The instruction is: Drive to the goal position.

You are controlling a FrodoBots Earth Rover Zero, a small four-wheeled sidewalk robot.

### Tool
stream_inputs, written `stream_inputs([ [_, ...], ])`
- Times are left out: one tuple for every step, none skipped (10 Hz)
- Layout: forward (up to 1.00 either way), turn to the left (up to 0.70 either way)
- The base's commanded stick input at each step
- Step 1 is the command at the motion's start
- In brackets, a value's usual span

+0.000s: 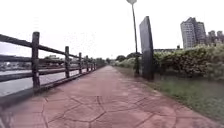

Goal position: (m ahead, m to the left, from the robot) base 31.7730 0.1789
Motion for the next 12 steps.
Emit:
stream_inputs([
  [1.00, 0.23],
  [1.00, 0.33],
  [1.00, 0.06],
  [1.00, 0.00],
  [1.00, 0.00],
  [1.00, 0.00],
  [1.00, 0.00],
  [1.00, 0.00],
  [1.00, 0.00],
  [1.00, 0.00],
  [1.00, 0.00],
  [1.00, 0.01],
])
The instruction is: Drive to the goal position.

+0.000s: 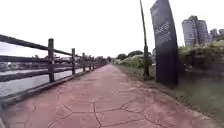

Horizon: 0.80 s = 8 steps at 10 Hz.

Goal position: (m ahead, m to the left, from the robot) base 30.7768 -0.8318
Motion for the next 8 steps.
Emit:
stream_inputs([
  [1.00, 0.07],
  [1.00, 0.00],
  [1.00, 0.00],
  [1.00, 0.00],
  [1.00, 0.00],
  [1.00, 0.00],
  [1.00, 0.00],
  [1.00, 0.00],
])
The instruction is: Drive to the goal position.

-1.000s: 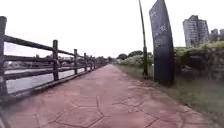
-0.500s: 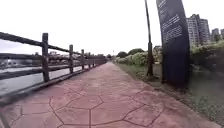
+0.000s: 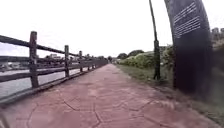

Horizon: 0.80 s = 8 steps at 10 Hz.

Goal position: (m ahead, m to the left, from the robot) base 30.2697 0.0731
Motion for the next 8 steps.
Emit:
stream_inputs([
  [1.00, 0.00],
  [1.00, 0.00],
  [1.00, 0.00],
  [1.00, 0.00],
  [1.00, 0.00],
  [1.00, 0.00],
  [1.00, 0.00],
  [1.00, 0.00],
])
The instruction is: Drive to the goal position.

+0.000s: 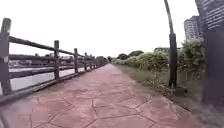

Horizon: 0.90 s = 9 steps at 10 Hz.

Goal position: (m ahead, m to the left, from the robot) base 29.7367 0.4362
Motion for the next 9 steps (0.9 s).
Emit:
stream_inputs([
  [1.00, 0.00],
  [1.00, 0.00],
  [1.00, 0.00],
  [1.00, 0.00],
  [1.00, 0.00],
  [1.00, 0.00],
  [1.00, 0.06],
  [1.00, 0.39],
  [1.00, 0.38],
])
